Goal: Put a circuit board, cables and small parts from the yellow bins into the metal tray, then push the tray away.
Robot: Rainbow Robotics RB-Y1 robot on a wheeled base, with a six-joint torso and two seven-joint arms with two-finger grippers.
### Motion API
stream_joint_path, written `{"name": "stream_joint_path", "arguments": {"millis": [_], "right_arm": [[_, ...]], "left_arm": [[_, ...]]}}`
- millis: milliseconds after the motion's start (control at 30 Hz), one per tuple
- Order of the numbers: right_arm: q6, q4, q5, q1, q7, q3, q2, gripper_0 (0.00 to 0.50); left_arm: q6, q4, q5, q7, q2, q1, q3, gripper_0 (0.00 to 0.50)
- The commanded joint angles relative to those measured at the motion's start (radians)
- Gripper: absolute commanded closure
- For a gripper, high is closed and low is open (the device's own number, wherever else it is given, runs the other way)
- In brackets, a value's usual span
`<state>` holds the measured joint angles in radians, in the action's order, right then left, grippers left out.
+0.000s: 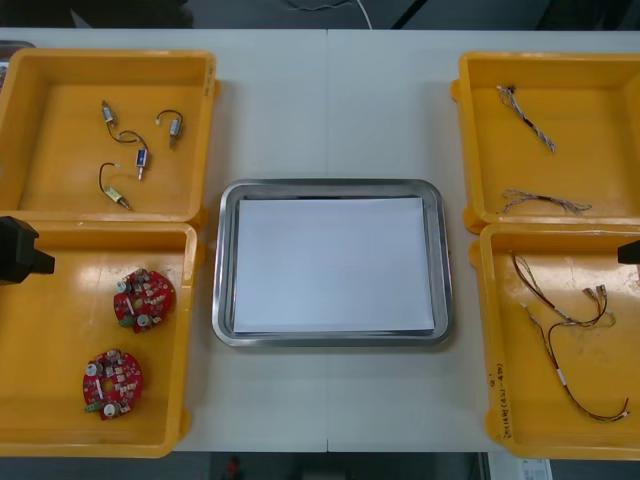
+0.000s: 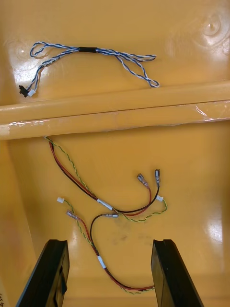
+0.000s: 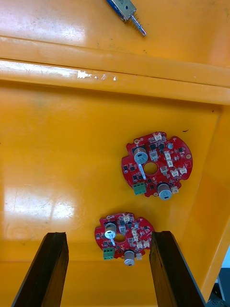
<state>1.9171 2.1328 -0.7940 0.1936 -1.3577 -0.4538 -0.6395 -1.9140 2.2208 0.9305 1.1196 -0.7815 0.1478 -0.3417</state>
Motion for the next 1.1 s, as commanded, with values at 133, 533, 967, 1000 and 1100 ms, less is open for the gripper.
{"name": "stream_joint_path", "arguments": {"millis": [133, 533, 967, 1000, 1100], "right_arm": [[0.003, 0.01, -0.008, -0.013, 0.023, 0.009, -0.032, 0.0], [0.003, 0.01, -0.008, -0.013, 0.023, 0.009, -0.032, 0.0], [0.003, 0.01, -0.008, -0.013, 0.023, 0.009, -0.032, 0.0], [0.003, 0.01, -0.008, -0.013, 0.023, 0.009, -0.032, 0.0], [0.003, 0.01, -0.008, -0.013, 0.023, 0.009, -0.032, 0.0]], "left_arm": [[-0.006, 0.027, 0.007, 0.094, -0.038, -0.011, -0.025, 0.0], [-0.006, 0.027, 0.007, 0.094, -0.038, -0.011, -0.025, 0.0], [-0.006, 0.027, 0.007, 0.094, -0.038, -0.011, -0.025, 0.0], [-0.006, 0.027, 0.007, 0.094, -0.038, -0.011, -0.025, 0.0], [-0.006, 0.027, 0.007, 0.094, -0.038, -0.011, -0.025, 0.0]]}}
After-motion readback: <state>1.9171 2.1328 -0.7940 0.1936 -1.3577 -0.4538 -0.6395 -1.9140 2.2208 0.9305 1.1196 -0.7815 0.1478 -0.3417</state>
